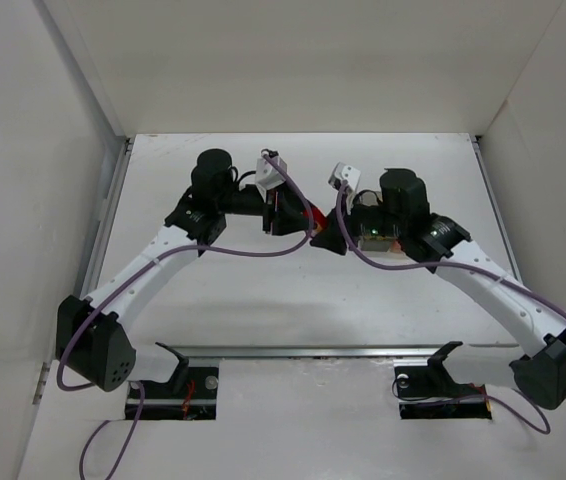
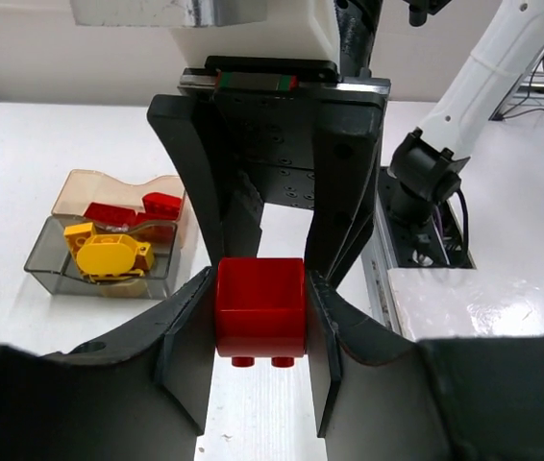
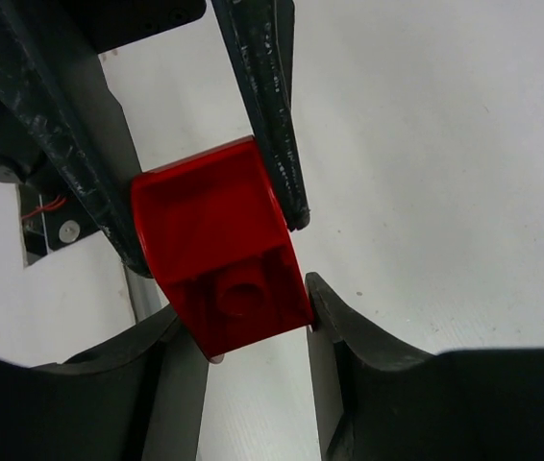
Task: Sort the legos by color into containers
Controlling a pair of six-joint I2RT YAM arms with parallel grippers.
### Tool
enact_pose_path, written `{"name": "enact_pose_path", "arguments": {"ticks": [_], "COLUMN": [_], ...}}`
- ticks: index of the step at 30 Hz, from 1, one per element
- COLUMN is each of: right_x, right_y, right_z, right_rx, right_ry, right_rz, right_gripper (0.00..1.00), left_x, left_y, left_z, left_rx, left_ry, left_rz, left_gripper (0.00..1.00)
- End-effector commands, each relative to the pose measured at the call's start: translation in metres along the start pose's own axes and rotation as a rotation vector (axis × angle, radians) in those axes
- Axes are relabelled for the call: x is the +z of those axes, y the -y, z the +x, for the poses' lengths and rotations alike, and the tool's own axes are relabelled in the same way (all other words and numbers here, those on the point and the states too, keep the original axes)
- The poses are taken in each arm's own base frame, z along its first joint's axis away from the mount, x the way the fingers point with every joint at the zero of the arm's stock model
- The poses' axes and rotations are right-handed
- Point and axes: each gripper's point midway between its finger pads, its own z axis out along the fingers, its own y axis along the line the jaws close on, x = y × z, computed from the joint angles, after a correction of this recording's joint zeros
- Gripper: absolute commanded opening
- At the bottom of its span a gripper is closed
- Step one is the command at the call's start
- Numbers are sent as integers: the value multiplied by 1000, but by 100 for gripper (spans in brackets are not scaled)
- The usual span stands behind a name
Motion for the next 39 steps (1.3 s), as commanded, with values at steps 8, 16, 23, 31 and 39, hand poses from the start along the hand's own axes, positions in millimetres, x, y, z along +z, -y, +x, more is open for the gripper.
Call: {"name": "enact_pose_path", "arguments": {"ticks": [8,16,23,31,39], "right_x": [-49,-134,-150,-145,-173], "right_y": [77,213,256,264,255], "right_z": [-11,113,158,182,113], "right_rx": [136,558,655,674,628], "right_ry": [83,-306,-359,-508,-383], "right_rz": [506,1140,1276,1253,1307], "right_gripper": [0,0,0,52,100], "left_x": [-14,-91,-103,-106,-110], "left_y": [-28,-110,-100,-96,-93], "left_z": [-10,49,65,71,71], "left_rx": [5,-5,6,4,14], "left_ry": [15,-126,-169,-171,-176], "left_rz": [-279,-980,-1002,-1003,-1011], "left_gripper": [100,100,100,100,100]}}
